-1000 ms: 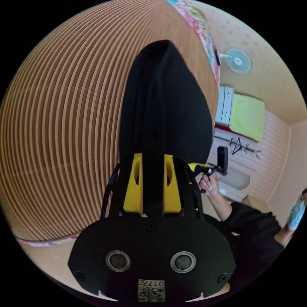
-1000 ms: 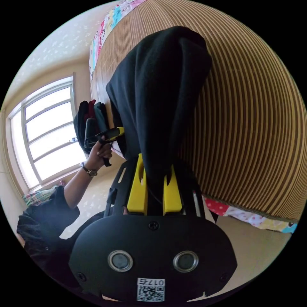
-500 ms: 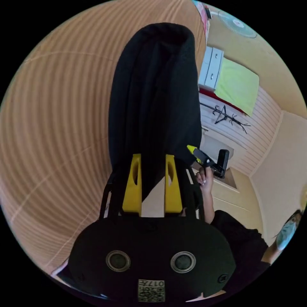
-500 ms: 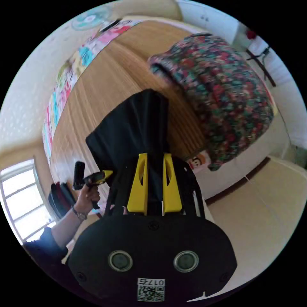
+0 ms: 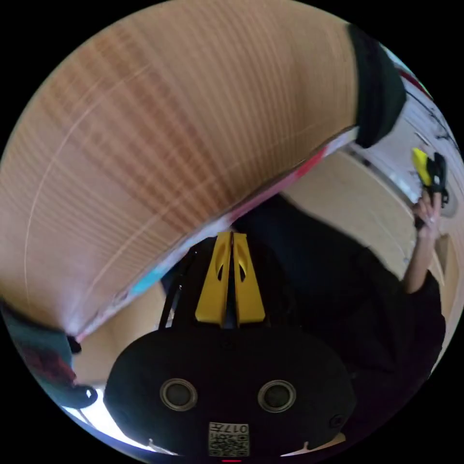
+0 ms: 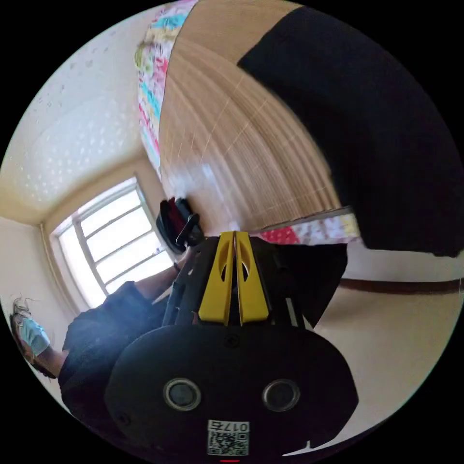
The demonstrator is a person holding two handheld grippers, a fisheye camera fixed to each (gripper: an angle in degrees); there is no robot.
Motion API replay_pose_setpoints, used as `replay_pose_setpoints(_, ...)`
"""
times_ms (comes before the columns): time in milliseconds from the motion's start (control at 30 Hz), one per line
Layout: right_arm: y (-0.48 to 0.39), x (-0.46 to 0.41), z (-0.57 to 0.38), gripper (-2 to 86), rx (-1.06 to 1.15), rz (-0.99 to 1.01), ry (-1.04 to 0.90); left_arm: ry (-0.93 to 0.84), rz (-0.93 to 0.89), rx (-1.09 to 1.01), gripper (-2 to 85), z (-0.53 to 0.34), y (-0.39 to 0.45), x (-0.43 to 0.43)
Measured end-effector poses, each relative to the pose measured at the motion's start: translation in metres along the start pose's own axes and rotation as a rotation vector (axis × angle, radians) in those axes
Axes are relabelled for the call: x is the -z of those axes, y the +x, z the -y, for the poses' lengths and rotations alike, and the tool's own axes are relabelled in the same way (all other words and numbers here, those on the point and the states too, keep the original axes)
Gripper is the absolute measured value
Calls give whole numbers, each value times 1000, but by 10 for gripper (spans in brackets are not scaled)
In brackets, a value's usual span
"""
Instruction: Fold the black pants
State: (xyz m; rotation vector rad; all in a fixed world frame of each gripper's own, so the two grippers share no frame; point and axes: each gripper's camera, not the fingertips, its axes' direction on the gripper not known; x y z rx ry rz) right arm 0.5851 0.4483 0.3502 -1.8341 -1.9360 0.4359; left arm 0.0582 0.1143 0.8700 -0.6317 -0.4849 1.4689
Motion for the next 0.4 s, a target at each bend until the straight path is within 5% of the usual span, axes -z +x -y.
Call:
replay_pose_setpoints(100, -50, -87, 16, 8, 31, -116, -443, 98, -18, 207, -8, -109, -65, -10)
replay_pose_setpoints(167, -92, -135, 24, 12, 65, -464, -703, 259, -64, 317, -5, -173, -89, -6)
replay_pose_setpoints(267, -130, -155, 46, 15, 56, -872, -786, 628, -82, 452, 15, -272, -99, 10)
replay_pose_setpoints(400, -184, -154, 67, 10, 69, -1008, -755, 1159, 9, 624, 80, -388, -79, 37)
